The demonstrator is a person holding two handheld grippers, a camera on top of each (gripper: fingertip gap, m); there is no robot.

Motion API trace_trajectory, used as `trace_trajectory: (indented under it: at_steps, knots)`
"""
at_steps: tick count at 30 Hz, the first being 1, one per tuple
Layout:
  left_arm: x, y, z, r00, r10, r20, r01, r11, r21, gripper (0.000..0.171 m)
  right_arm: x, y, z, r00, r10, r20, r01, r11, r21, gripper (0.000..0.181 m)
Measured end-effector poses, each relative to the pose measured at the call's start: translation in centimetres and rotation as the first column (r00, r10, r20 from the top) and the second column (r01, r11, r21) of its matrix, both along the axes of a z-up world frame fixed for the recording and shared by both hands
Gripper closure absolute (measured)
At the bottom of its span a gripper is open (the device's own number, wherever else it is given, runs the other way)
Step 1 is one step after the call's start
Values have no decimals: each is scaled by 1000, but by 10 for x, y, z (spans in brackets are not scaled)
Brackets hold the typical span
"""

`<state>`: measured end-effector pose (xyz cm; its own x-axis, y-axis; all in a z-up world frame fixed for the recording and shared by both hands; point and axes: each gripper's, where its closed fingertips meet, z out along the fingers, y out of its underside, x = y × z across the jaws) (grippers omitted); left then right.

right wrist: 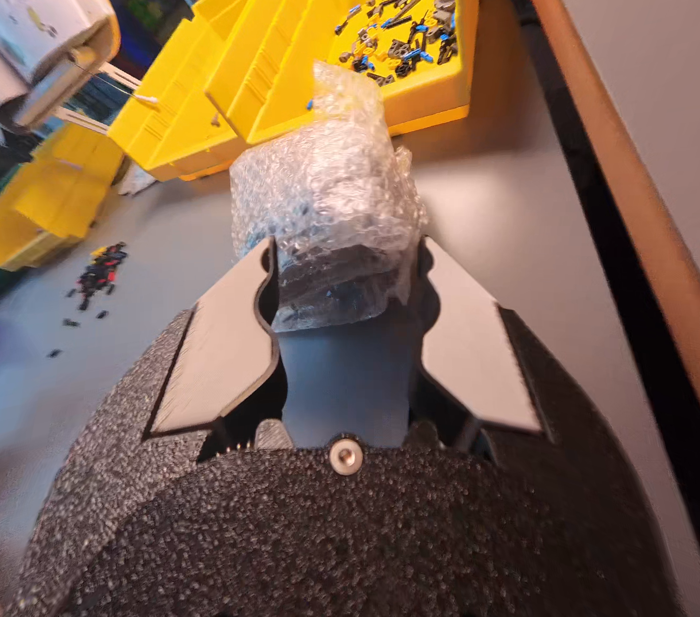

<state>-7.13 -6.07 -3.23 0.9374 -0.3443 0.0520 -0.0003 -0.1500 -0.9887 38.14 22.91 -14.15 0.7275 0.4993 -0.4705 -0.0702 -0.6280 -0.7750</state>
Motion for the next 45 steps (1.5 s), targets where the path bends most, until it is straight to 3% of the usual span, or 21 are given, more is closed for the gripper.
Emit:
trace_trajectory:
  at_steps: [2,4,6,8,10,13,16,19,22,24,26,28,31,33,36,39,43,45]
  knots:
    - [-44,-22,11,992,130,8,-130,991,37,103,17,-4,3,978,-105,179,81,987,136,91]
    - [-86,-48,18,966,258,-15,-257,965,53,106,44,-12,13,896,-273,350,169,939,300,78]
    - [-131,-73,18,920,382,-92,-380,924,38,111,50,-26,36,848,-357,391,165,880,445,76]
    - [-185,-94,18,835,494,-241,-509,861,0,112,21,-44,61,880,-299,370,61,842,536,84]
    - [-241,-105,15,759,524,-387,-594,800,-83,113,-17,-58,79,904,-200,379,-61,815,577,89]
    - [-323,-99,-7,705,387,-595,-617,748,-245,121,-83,-72,103,927,-29,373,-220,764,606,90]
    - [-398,-81,-42,683,273,-678,-640,671,-375,122,-152,-82,115,925,136,355,-341,711,615,90]
    - [-455,-63,-76,603,160,-782,-692,594,-411,118,-212,-93,110,895,284,344,-441,679,587,89]
    - [-489,-47,-110,563,44,-825,-709,539,-455,113,-252,-103,95,854,366,370,-519,657,547,89]
    - [-502,-38,-120,555,10,-832,-707,532,-465,123,-265,-105,81,826,380,417,-560,647,517,90]
    - [-500,-32,-127,614,-17,-789,-658,542,-523,148,-269,-102,66,802,376,464,-584,653,481,92]
    - [-505,-31,-125,609,-37,-792,-649,552,-524,166,-269,-96,55,799,377,468,-583,675,452,94]
    - [-500,-32,-109,624,-27,-781,-611,606,-509,171,-275,-89,48,821,396,412,-558,711,427,97]
    - [-495,-37,-95,618,-26,-786,-596,636,-490,171,-284,-89,47,826,419,378,-557,714,425,100]
    - [-478,-49,-82,669,-49,-741,-537,658,-528,170,-299,-92,44,813,450,370,-579,693,430,102]
    - [-464,-63,-83,730,-78,-679,-490,633,-600,148,-316,-99,41,794,487,365,-608,664,435,103]
    - [-439,-51,-59,883,44,-467,-358,706,-610,129,-332,-111,39,776,522,353,-630,636,445,104]
    - [-449,-39,-45,895,147,-421,-387,725,-569,129,-333,-113,37,772,522,362,-635,627,451,104]
